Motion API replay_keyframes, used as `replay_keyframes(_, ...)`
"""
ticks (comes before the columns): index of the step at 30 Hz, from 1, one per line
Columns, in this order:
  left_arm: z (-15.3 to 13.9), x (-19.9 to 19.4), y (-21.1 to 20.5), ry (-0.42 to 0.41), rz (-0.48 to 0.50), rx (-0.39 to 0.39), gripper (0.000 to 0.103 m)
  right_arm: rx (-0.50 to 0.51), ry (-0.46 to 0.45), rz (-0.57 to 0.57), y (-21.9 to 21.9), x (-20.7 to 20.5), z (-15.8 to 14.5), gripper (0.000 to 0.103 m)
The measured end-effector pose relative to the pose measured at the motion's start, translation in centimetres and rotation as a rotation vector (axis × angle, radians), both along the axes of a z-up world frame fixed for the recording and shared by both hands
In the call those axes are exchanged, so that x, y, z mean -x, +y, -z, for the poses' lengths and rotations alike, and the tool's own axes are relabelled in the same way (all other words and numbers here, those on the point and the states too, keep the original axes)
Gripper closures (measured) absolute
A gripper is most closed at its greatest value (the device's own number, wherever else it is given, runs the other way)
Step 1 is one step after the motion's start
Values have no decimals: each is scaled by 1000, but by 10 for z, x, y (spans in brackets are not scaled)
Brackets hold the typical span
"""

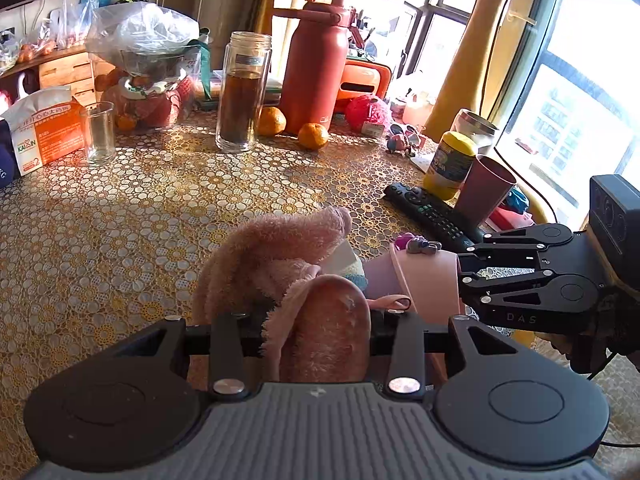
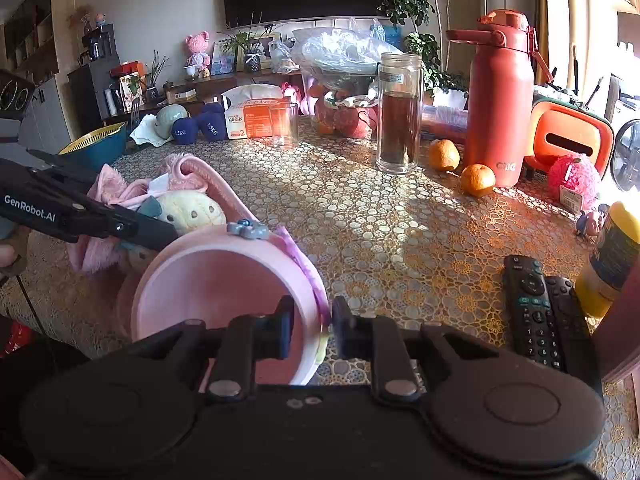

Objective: Organize objects

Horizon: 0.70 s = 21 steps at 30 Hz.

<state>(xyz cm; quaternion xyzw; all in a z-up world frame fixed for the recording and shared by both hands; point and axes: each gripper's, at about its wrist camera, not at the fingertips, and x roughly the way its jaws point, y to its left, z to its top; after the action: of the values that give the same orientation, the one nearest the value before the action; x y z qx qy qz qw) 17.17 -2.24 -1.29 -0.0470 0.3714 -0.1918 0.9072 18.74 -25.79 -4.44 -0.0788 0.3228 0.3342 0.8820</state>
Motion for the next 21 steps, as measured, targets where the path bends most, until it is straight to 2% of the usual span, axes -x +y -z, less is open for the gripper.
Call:
replay_keyframes(6, -14, 8, -12, -52, 38, -28, 64, 5, -7, 0, -1, 0, 2, 84)
replay_keyframes(9, -13, 6, -17, -52, 52, -45, 64, 12, -14, -6, 1, -1, 2, 84)
replay_keyframes(13, -4, 1, -12, -28, 39, -38, 64, 22, -26, -8, 2, 1, 2, 84)
replay_keyframes(18, 14, -1, -6, 26, 30, -78, 64, 27, -27, -1, 2, 0, 3, 84)
replay_keyframes(21, 13, 3, 1, 25, 16, -66, 64, 27, -28, -2, 2, -1, 3, 84)
